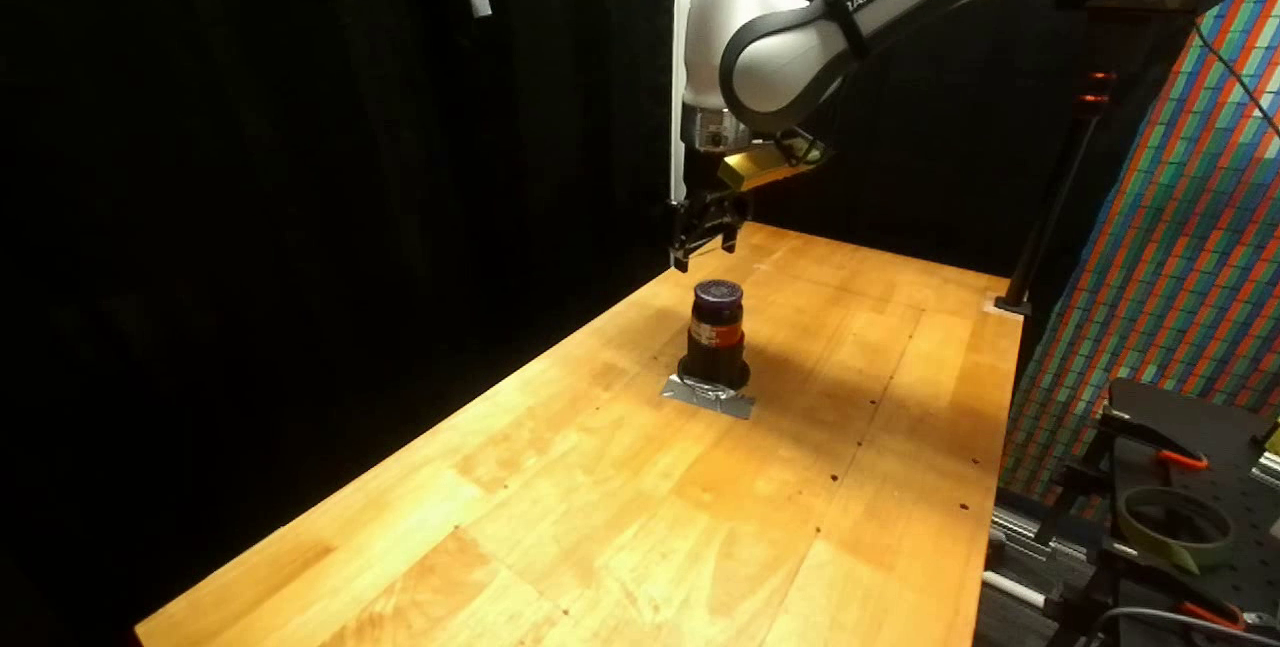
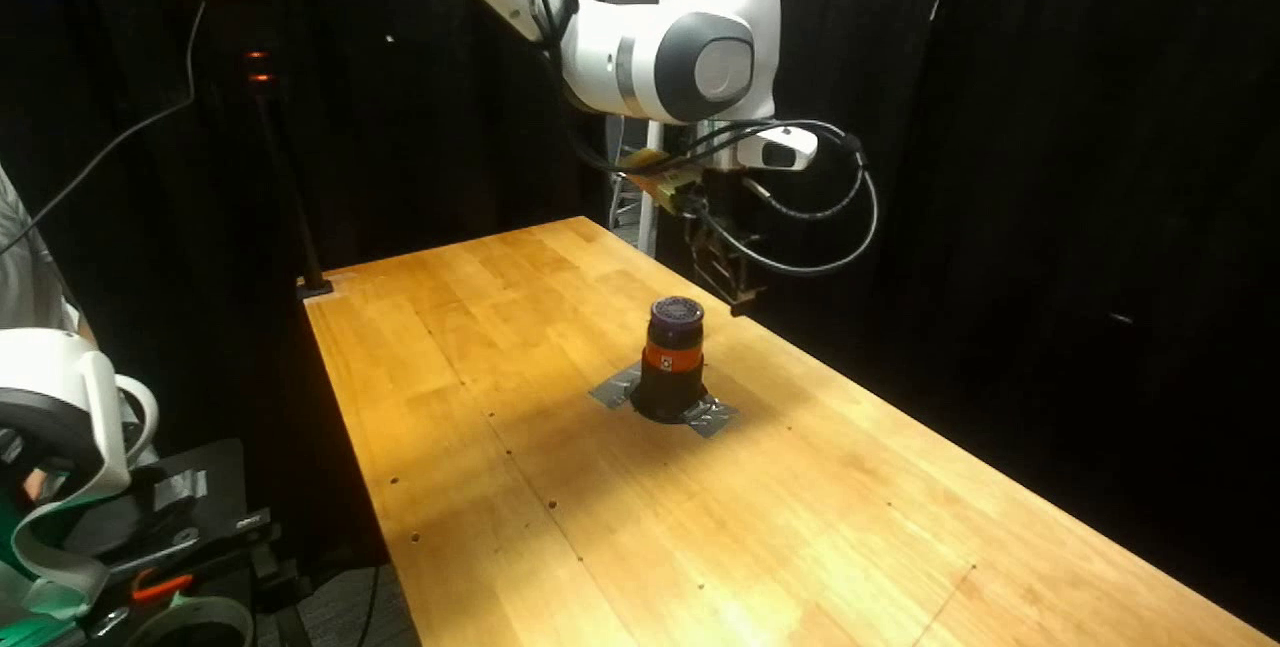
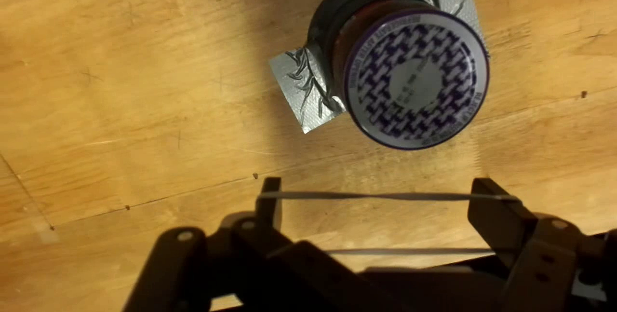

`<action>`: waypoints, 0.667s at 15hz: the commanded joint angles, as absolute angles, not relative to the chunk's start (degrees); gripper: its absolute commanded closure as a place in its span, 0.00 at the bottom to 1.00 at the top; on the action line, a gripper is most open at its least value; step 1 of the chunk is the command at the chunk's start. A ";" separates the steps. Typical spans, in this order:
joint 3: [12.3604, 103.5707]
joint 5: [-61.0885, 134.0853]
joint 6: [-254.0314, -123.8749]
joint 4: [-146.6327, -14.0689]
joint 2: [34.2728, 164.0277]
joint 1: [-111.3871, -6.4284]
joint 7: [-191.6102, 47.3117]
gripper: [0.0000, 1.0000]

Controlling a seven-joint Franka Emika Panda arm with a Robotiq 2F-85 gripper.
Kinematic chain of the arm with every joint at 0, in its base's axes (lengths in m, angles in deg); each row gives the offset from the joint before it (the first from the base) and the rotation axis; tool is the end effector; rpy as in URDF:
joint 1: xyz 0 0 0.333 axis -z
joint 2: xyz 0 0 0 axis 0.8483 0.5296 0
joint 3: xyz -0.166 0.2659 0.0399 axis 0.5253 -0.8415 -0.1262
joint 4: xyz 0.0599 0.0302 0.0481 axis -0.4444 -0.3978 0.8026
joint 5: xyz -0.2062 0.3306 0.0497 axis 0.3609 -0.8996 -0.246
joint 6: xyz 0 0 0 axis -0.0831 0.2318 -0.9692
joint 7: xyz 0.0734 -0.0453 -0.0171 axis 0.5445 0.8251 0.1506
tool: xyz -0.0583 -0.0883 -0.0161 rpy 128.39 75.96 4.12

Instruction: Put the elastic rubber on the object

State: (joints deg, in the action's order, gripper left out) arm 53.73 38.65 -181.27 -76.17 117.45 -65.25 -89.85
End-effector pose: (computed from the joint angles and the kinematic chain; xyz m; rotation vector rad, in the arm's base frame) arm 0.7042 0.0893 0.3050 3.0721 -0.3213 0.1297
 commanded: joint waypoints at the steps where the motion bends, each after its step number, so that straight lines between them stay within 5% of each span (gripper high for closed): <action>1: 54.47 37.17 -176.25 -69.16 122.23 -65.63 -88.86 0.00; 10: 53.63 34.17 -173.00 -66.87 125.79 -65.49 -87.93 0.00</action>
State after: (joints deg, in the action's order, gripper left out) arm 53.61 35.91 -174.74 -69.97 124.04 -65.45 -88.90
